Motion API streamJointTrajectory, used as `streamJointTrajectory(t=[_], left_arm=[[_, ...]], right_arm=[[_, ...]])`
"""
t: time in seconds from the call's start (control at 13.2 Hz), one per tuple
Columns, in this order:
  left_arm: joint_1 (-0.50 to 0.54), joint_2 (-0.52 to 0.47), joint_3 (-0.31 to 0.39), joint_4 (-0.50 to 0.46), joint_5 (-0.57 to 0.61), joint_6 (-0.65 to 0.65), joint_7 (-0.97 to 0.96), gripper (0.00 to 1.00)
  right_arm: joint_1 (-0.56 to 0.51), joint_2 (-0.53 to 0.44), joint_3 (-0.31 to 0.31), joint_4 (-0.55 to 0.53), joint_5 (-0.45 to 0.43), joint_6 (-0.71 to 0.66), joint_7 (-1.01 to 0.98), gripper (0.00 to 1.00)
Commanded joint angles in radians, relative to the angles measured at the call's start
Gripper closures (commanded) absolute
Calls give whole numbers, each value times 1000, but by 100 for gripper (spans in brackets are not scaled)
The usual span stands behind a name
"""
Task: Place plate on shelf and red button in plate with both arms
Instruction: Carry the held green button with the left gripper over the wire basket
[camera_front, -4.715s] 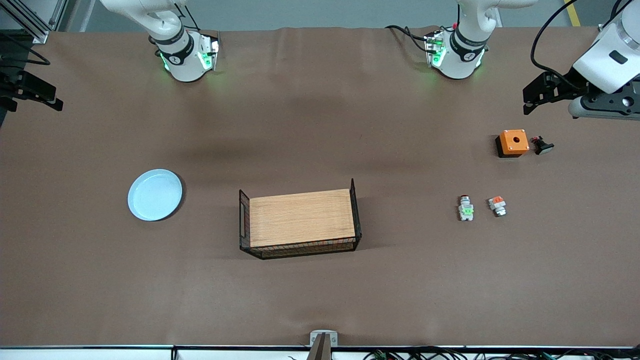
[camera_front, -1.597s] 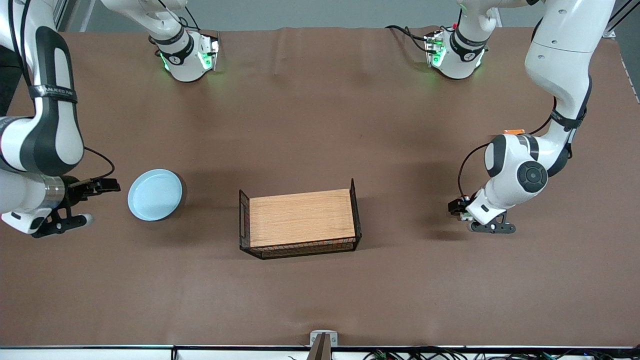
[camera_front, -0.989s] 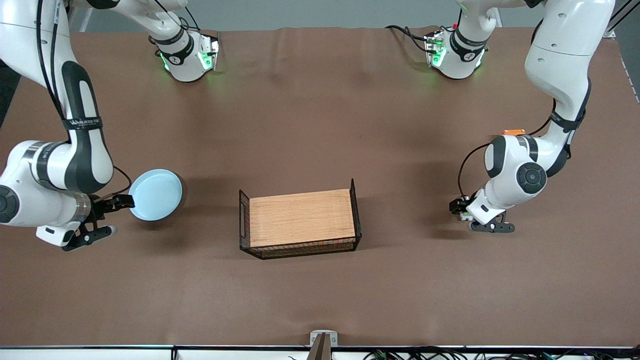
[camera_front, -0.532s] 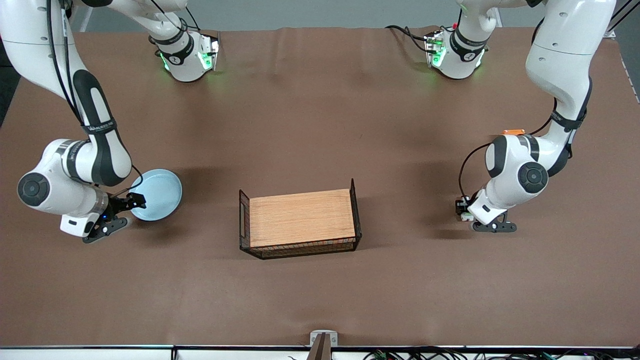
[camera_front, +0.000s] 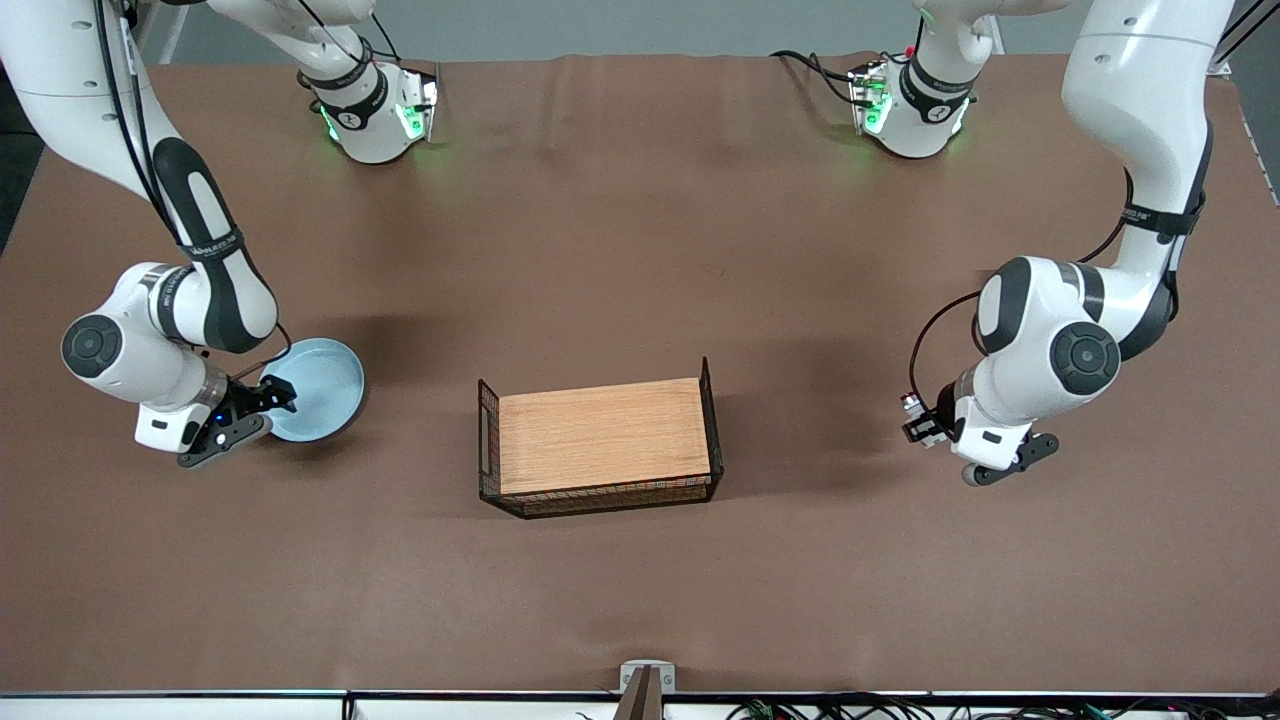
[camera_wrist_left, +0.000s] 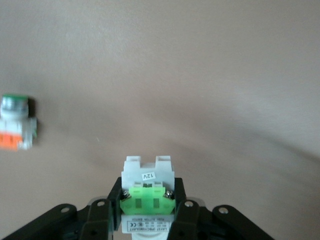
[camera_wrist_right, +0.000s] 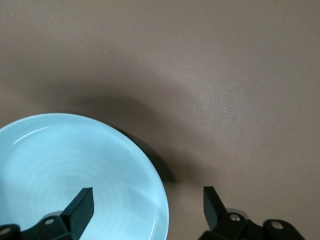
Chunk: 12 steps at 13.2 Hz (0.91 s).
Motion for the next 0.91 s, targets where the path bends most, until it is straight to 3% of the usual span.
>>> streamJointTrajectory(t=[0.0, 0.46, 0.68, 0.84], left_arm=[[3, -5, -51, 109, 3, -136, -192, 100], [1, -43, -167, 334, -8, -396, -572, 100], [-2, -45, -235, 408, -11, -477, -757, 100], [-2, -46, -280, 417, -13, -482, -905, 100]], right_arm=[[-26, -27, 25, -45, 17, 40, -41, 6], [-56, 29, 37, -46, 17, 100, -98, 15], [-55, 29, 37, -43, 17, 88, -101, 24], [-52, 26, 39, -39, 17, 63, -104, 36]])
